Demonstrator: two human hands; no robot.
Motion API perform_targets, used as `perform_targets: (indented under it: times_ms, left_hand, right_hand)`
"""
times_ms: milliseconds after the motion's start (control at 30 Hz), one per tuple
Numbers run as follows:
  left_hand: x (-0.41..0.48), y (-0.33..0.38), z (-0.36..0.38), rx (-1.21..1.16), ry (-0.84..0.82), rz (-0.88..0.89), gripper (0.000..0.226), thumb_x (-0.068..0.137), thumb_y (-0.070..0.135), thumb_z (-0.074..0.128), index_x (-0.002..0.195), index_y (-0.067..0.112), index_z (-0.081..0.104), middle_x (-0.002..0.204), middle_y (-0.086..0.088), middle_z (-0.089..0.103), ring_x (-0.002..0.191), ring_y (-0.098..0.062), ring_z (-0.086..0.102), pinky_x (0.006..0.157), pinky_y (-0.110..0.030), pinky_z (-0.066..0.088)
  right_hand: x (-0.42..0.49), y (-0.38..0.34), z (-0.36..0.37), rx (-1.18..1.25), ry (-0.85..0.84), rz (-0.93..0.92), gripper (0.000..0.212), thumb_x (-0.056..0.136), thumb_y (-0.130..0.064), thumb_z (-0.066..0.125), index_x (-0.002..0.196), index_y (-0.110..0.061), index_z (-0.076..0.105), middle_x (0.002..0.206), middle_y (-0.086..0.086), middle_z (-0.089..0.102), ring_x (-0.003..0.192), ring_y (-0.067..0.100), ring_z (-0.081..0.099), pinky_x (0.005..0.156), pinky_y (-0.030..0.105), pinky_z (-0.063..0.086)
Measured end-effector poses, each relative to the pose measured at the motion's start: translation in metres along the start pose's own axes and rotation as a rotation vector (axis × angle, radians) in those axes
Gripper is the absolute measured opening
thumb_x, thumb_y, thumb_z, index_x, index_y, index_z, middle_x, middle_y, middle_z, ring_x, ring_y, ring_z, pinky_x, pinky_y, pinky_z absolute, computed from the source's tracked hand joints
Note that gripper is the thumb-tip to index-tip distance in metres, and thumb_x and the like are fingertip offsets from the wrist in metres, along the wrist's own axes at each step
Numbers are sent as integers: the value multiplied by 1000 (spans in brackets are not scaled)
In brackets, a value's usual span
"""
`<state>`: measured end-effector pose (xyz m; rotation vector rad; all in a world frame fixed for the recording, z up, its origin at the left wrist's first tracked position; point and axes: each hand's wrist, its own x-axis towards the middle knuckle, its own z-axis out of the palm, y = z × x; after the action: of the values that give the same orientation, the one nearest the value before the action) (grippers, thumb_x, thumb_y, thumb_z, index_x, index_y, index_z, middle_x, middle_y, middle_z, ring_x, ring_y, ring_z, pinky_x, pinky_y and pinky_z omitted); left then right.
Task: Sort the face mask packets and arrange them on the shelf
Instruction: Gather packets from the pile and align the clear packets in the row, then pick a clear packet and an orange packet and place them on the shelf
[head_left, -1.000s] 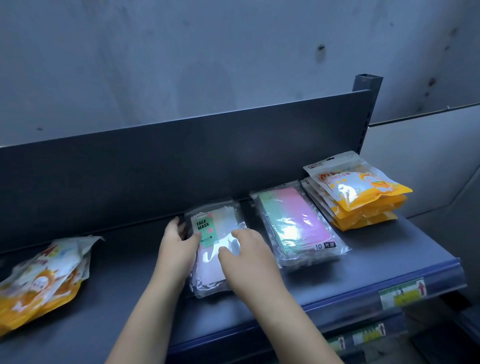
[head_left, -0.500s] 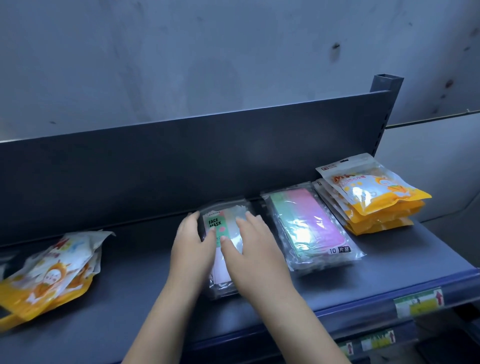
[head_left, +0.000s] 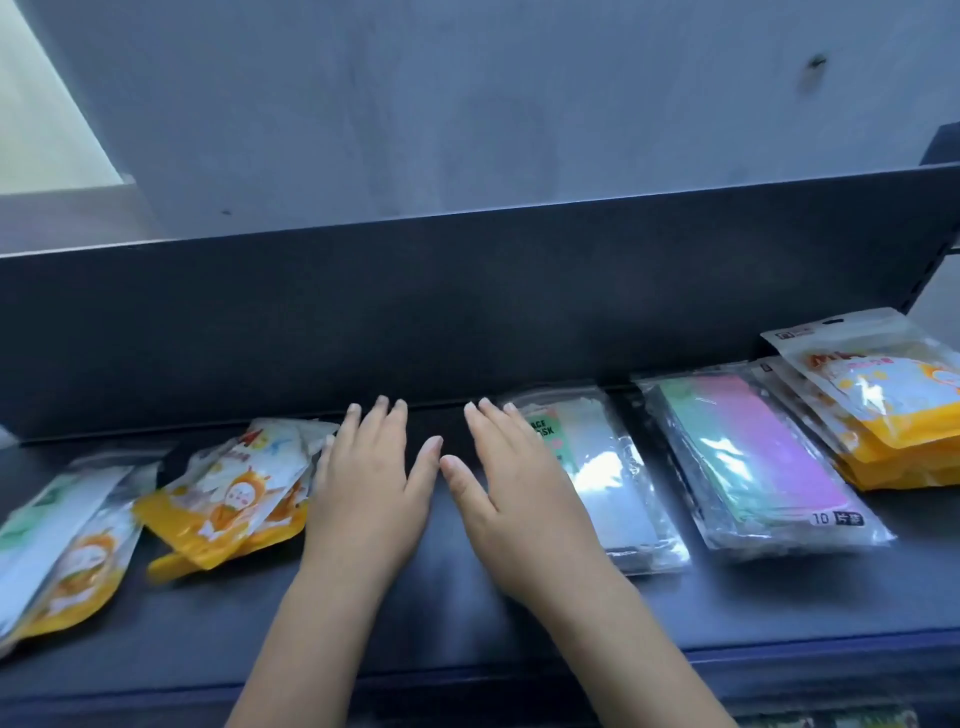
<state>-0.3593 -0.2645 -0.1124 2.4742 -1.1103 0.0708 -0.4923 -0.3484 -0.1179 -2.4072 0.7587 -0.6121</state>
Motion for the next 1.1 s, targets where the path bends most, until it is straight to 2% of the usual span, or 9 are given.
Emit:
perform_targets:
  times_ms: [133, 267, 400, 567, 667, 767, 900, 1033, 1100]
  left_hand:
    - [0, -50, -23, -6, 29, -44, 70, 103, 58, 33, 164, 23, 27, 172, 5, 23, 161, -15, 8, 129, -41, 7]
    - [12, -113, -52, -36, 65, -99, 69, 103, 54, 38, 161, 17, 35, 170, -1, 31, 160, -20, 14, 129, -43, 8]
    - [23, -187, -89, -95, 84, -160, 64, 105, 49, 43, 158, 14, 40, 168, -4, 35, 159, -23, 19, 129, -45, 13]
    - [32, -274, -129, -184, 75, -307, 61, 104, 48, 46, 154, 13, 44, 162, -7, 44, 154, -27, 31, 125, -51, 26]
    - [32, -316, -141, -235, 31, -364, 63, 103, 48, 48, 155, 14, 42, 160, -9, 46, 147, -29, 41, 118, -49, 36]
    - [27, -352, -144, -256, -34, -419, 64, 102, 49, 51, 155, 13, 43, 158, -11, 48, 142, -31, 46, 113, -46, 38]
    - [21, -388, -143, -369, -122, -500, 63, 97, 55, 57, 150, 21, 47, 147, -6, 58, 128, -28, 57, 103, -46, 48]
    - [21, -396, -138, -554, -82, -490, 46, 99, 34, 66, 140, 17, 57, 129, -3, 65, 112, -20, 62, 91, -36, 47]
    - [21, -399, -134, -592, -45, -482, 33, 97, 26, 68, 129, 21, 63, 116, 4, 68, 103, -15, 65, 86, -34, 49]
  right_hand:
    - [14, -42, 33, 59, -54, -15, 65, 107, -53, 35, 163, -23, 25, 171, -9, 19, 158, 7, 2, 127, 26, 8]
    - [29, -93, 75, 107, -112, 16, 62, 106, -52, 38, 160, -22, 30, 169, -9, 25, 158, 11, 8, 124, 28, 13]
    - [39, -152, 115, 74, -104, 11, 48, 104, -46, 45, 144, -19, 46, 154, -7, 41, 148, 13, 24, 115, 24, 23]
    - [52, -217, 173, 63, -98, -18, 54, 102, -42, 49, 151, -21, 43, 161, -7, 35, 153, 11, 19, 125, 32, 21]
    - [58, -243, 202, 35, -79, 59, 53, 101, -41, 48, 151, -21, 43, 164, -5, 29, 157, 16, 8, 128, 35, 15]
    - [62, -260, 227, 7, -103, 124, 51, 98, -42, 49, 142, -18, 50, 161, -2, 35, 154, 19, 17, 124, 41, 25]
    - [68, -281, 253, -74, -145, 165, 53, 95, -45, 47, 138, -14, 56, 163, 4, 35, 154, 23, 18, 124, 42, 24]
    - [67, -291, 266, -107, -193, 203, 54, 98, -44, 48, 135, -7, 60, 163, 4, 34, 156, 23, 11, 124, 37, 19]
    - [65, -294, 271, -70, -183, 220, 51, 97, -43, 51, 131, -8, 62, 157, 1, 38, 154, 21, 16, 121, 34, 24]
